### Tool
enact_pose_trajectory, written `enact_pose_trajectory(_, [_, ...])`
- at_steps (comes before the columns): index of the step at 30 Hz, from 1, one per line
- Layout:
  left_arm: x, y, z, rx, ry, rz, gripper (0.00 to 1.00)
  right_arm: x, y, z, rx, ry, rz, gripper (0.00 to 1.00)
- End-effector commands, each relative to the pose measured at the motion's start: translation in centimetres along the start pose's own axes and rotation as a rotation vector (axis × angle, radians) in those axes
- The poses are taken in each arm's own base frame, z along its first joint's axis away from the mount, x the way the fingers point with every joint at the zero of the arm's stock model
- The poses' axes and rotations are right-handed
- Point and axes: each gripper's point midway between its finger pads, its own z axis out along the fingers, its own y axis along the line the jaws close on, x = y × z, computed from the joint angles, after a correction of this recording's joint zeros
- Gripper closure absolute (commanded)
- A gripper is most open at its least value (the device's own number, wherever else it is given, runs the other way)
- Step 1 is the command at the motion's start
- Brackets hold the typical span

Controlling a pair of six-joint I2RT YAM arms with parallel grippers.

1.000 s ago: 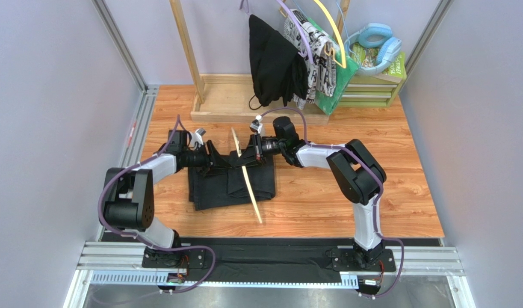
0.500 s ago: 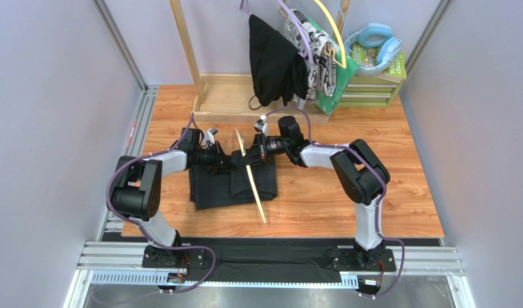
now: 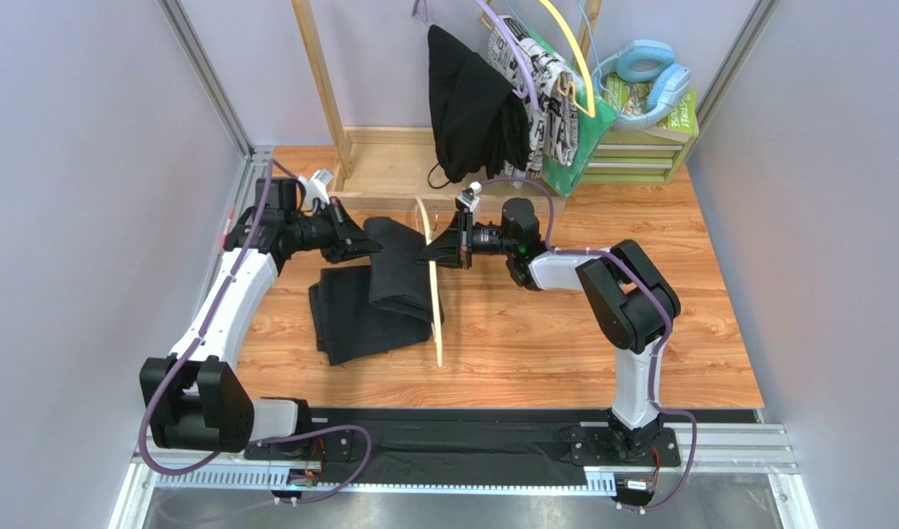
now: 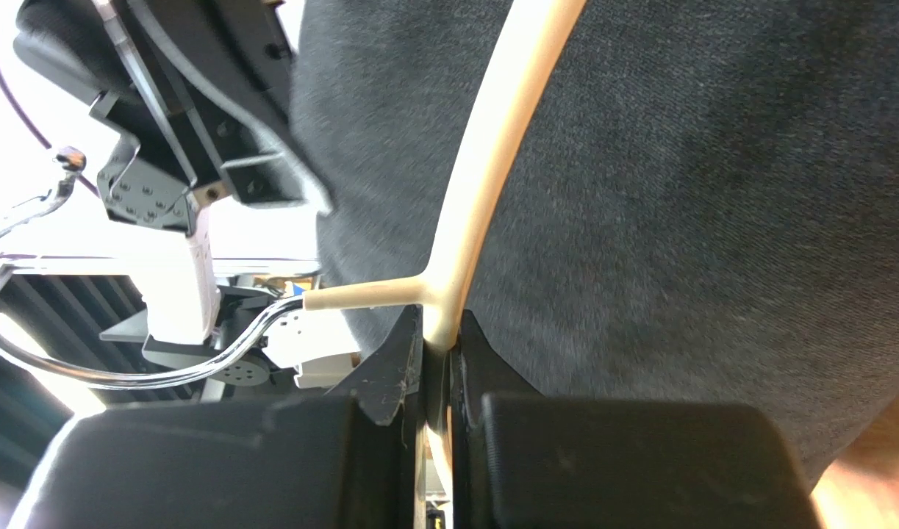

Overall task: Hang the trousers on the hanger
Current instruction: Place trousers on hanger

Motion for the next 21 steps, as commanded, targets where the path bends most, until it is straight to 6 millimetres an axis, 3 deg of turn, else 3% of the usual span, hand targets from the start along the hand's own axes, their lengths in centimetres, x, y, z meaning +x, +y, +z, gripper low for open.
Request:
enact_pose_trajectory(1, [0.7,-0.3,-2.5,-0.030,0.046,-0.078,1.00,-0.8,3.5,-0.5,-0.077,-0.081,-0.085,1.00])
enact_pose_trajectory(7, [0.8,-3.2,-4.4,0.034,0.040,-0.051,1.00,-2.0,-1.8,0.7,0.033,-0.091,-0.057,1.00])
enact_pose_trajectory(8, [1.1,-3.3,-4.6,0.031,0.043,-0.057,1.00,-1.9,-3.4,1.0,0.053,-0.083,-0.038,1.00])
enact_pose_trajectory(12, [0.8,-2.4,-5.8,0.011,-0.001,-0.048,1.00,-1.9,-6.6,1.5,0.089,-0.073,-0.035,1.00])
enact_pose_trajectory(14, [1.2,-0.6,-6.1,-0.031,-0.006,-0.072,1.00,-1.9,-7.7,1.6,0.108,-0.067,-0.046,1.00])
enact_pose_trajectory(17, [1.0,4.1,-6.9,-0.149,-0.034,-0.072,1.00,-1.9,-8.5,1.2,0.123,-0.063,-0.046,1.00])
enact_pose_trajectory(21, [0.5,12.1,-7.5,-0.358,0.018,-0.022,1.00,-1.5,-8.9,0.2,0.139,-0.059,-0.034,1.00])
